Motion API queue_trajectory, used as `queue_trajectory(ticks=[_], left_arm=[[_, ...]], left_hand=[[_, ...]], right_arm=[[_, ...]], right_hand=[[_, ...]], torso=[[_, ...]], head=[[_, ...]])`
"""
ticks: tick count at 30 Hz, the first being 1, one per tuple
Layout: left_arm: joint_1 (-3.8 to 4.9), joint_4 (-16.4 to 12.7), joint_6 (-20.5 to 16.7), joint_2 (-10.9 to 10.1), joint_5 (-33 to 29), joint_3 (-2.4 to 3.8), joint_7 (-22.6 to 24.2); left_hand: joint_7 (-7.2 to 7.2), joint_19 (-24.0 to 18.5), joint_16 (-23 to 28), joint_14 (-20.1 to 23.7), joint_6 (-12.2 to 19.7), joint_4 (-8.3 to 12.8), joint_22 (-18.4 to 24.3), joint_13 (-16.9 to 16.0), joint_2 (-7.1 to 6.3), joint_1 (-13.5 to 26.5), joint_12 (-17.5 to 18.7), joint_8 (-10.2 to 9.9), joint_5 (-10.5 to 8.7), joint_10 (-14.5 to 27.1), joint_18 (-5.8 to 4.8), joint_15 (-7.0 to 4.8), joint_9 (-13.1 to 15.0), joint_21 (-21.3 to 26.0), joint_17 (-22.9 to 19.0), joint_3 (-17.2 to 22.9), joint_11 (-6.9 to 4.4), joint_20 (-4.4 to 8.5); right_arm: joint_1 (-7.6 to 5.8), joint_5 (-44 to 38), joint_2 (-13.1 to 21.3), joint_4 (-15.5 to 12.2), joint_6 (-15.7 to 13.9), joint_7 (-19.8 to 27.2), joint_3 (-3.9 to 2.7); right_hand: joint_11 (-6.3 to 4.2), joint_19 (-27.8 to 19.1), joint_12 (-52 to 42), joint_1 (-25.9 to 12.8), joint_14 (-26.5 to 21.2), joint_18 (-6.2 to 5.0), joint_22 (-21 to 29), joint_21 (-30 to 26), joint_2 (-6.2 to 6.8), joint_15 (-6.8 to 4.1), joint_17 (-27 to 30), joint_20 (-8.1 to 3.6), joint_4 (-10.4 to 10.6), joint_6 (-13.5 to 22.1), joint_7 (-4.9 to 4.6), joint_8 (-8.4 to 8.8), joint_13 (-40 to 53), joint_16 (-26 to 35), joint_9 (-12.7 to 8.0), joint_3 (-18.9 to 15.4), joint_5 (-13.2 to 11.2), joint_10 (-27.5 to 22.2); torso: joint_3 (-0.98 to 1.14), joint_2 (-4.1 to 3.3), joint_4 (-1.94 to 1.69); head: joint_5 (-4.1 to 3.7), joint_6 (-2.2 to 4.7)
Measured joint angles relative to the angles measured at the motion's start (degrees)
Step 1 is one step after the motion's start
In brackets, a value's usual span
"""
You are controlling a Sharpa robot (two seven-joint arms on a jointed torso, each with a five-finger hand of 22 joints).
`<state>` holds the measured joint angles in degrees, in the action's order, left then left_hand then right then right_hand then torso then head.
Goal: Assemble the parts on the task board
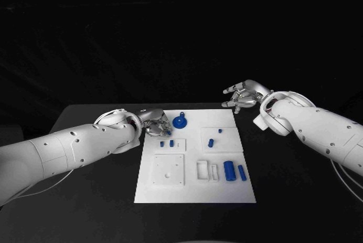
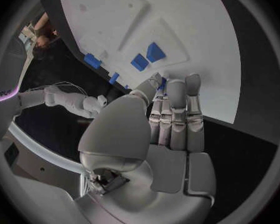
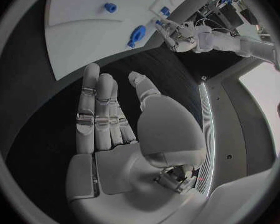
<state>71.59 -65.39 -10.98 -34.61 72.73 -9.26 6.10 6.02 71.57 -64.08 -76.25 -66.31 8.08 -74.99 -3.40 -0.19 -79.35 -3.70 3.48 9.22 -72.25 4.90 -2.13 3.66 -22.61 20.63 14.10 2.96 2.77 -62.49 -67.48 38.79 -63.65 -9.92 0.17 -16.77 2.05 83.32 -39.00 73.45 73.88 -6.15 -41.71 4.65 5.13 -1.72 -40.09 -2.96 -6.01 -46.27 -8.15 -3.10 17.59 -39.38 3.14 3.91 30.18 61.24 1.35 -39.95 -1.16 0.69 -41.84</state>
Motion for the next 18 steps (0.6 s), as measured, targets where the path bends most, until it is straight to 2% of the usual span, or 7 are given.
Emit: queue_trajectory(ticks=[18], left_arm=[[0.07, 0.16, 1.39, 0.53, 2.31, 0.14, -1.58]], left_hand=[[-0.13, -0.22, 0.0, 0.21, 0.13, 0.0, 0.0, 0.01, -0.22, -0.23, 0.0, -0.24, -0.19, 0.21, -0.03, 0.21, -0.03, 0.0, 0.0, 0.0, 0.21, 0.22]], right_arm=[[0.0, 0.0, -0.09, 0.17, 0.15, -0.02, 0.0]], right_hand=[[0.0, 0.0, 0.0, 0.0, 0.0, -0.01, 0.0, 0.0, 0.0, 0.0, 0.0, 0.0, 0.0, 0.0, 0.0, 0.0, 0.01, 0.0, -0.01, 0.0, 0.0, 0.0]], torso=[[0.01, 0.01, -0.03]], head=[[-0.1, -0.15]])
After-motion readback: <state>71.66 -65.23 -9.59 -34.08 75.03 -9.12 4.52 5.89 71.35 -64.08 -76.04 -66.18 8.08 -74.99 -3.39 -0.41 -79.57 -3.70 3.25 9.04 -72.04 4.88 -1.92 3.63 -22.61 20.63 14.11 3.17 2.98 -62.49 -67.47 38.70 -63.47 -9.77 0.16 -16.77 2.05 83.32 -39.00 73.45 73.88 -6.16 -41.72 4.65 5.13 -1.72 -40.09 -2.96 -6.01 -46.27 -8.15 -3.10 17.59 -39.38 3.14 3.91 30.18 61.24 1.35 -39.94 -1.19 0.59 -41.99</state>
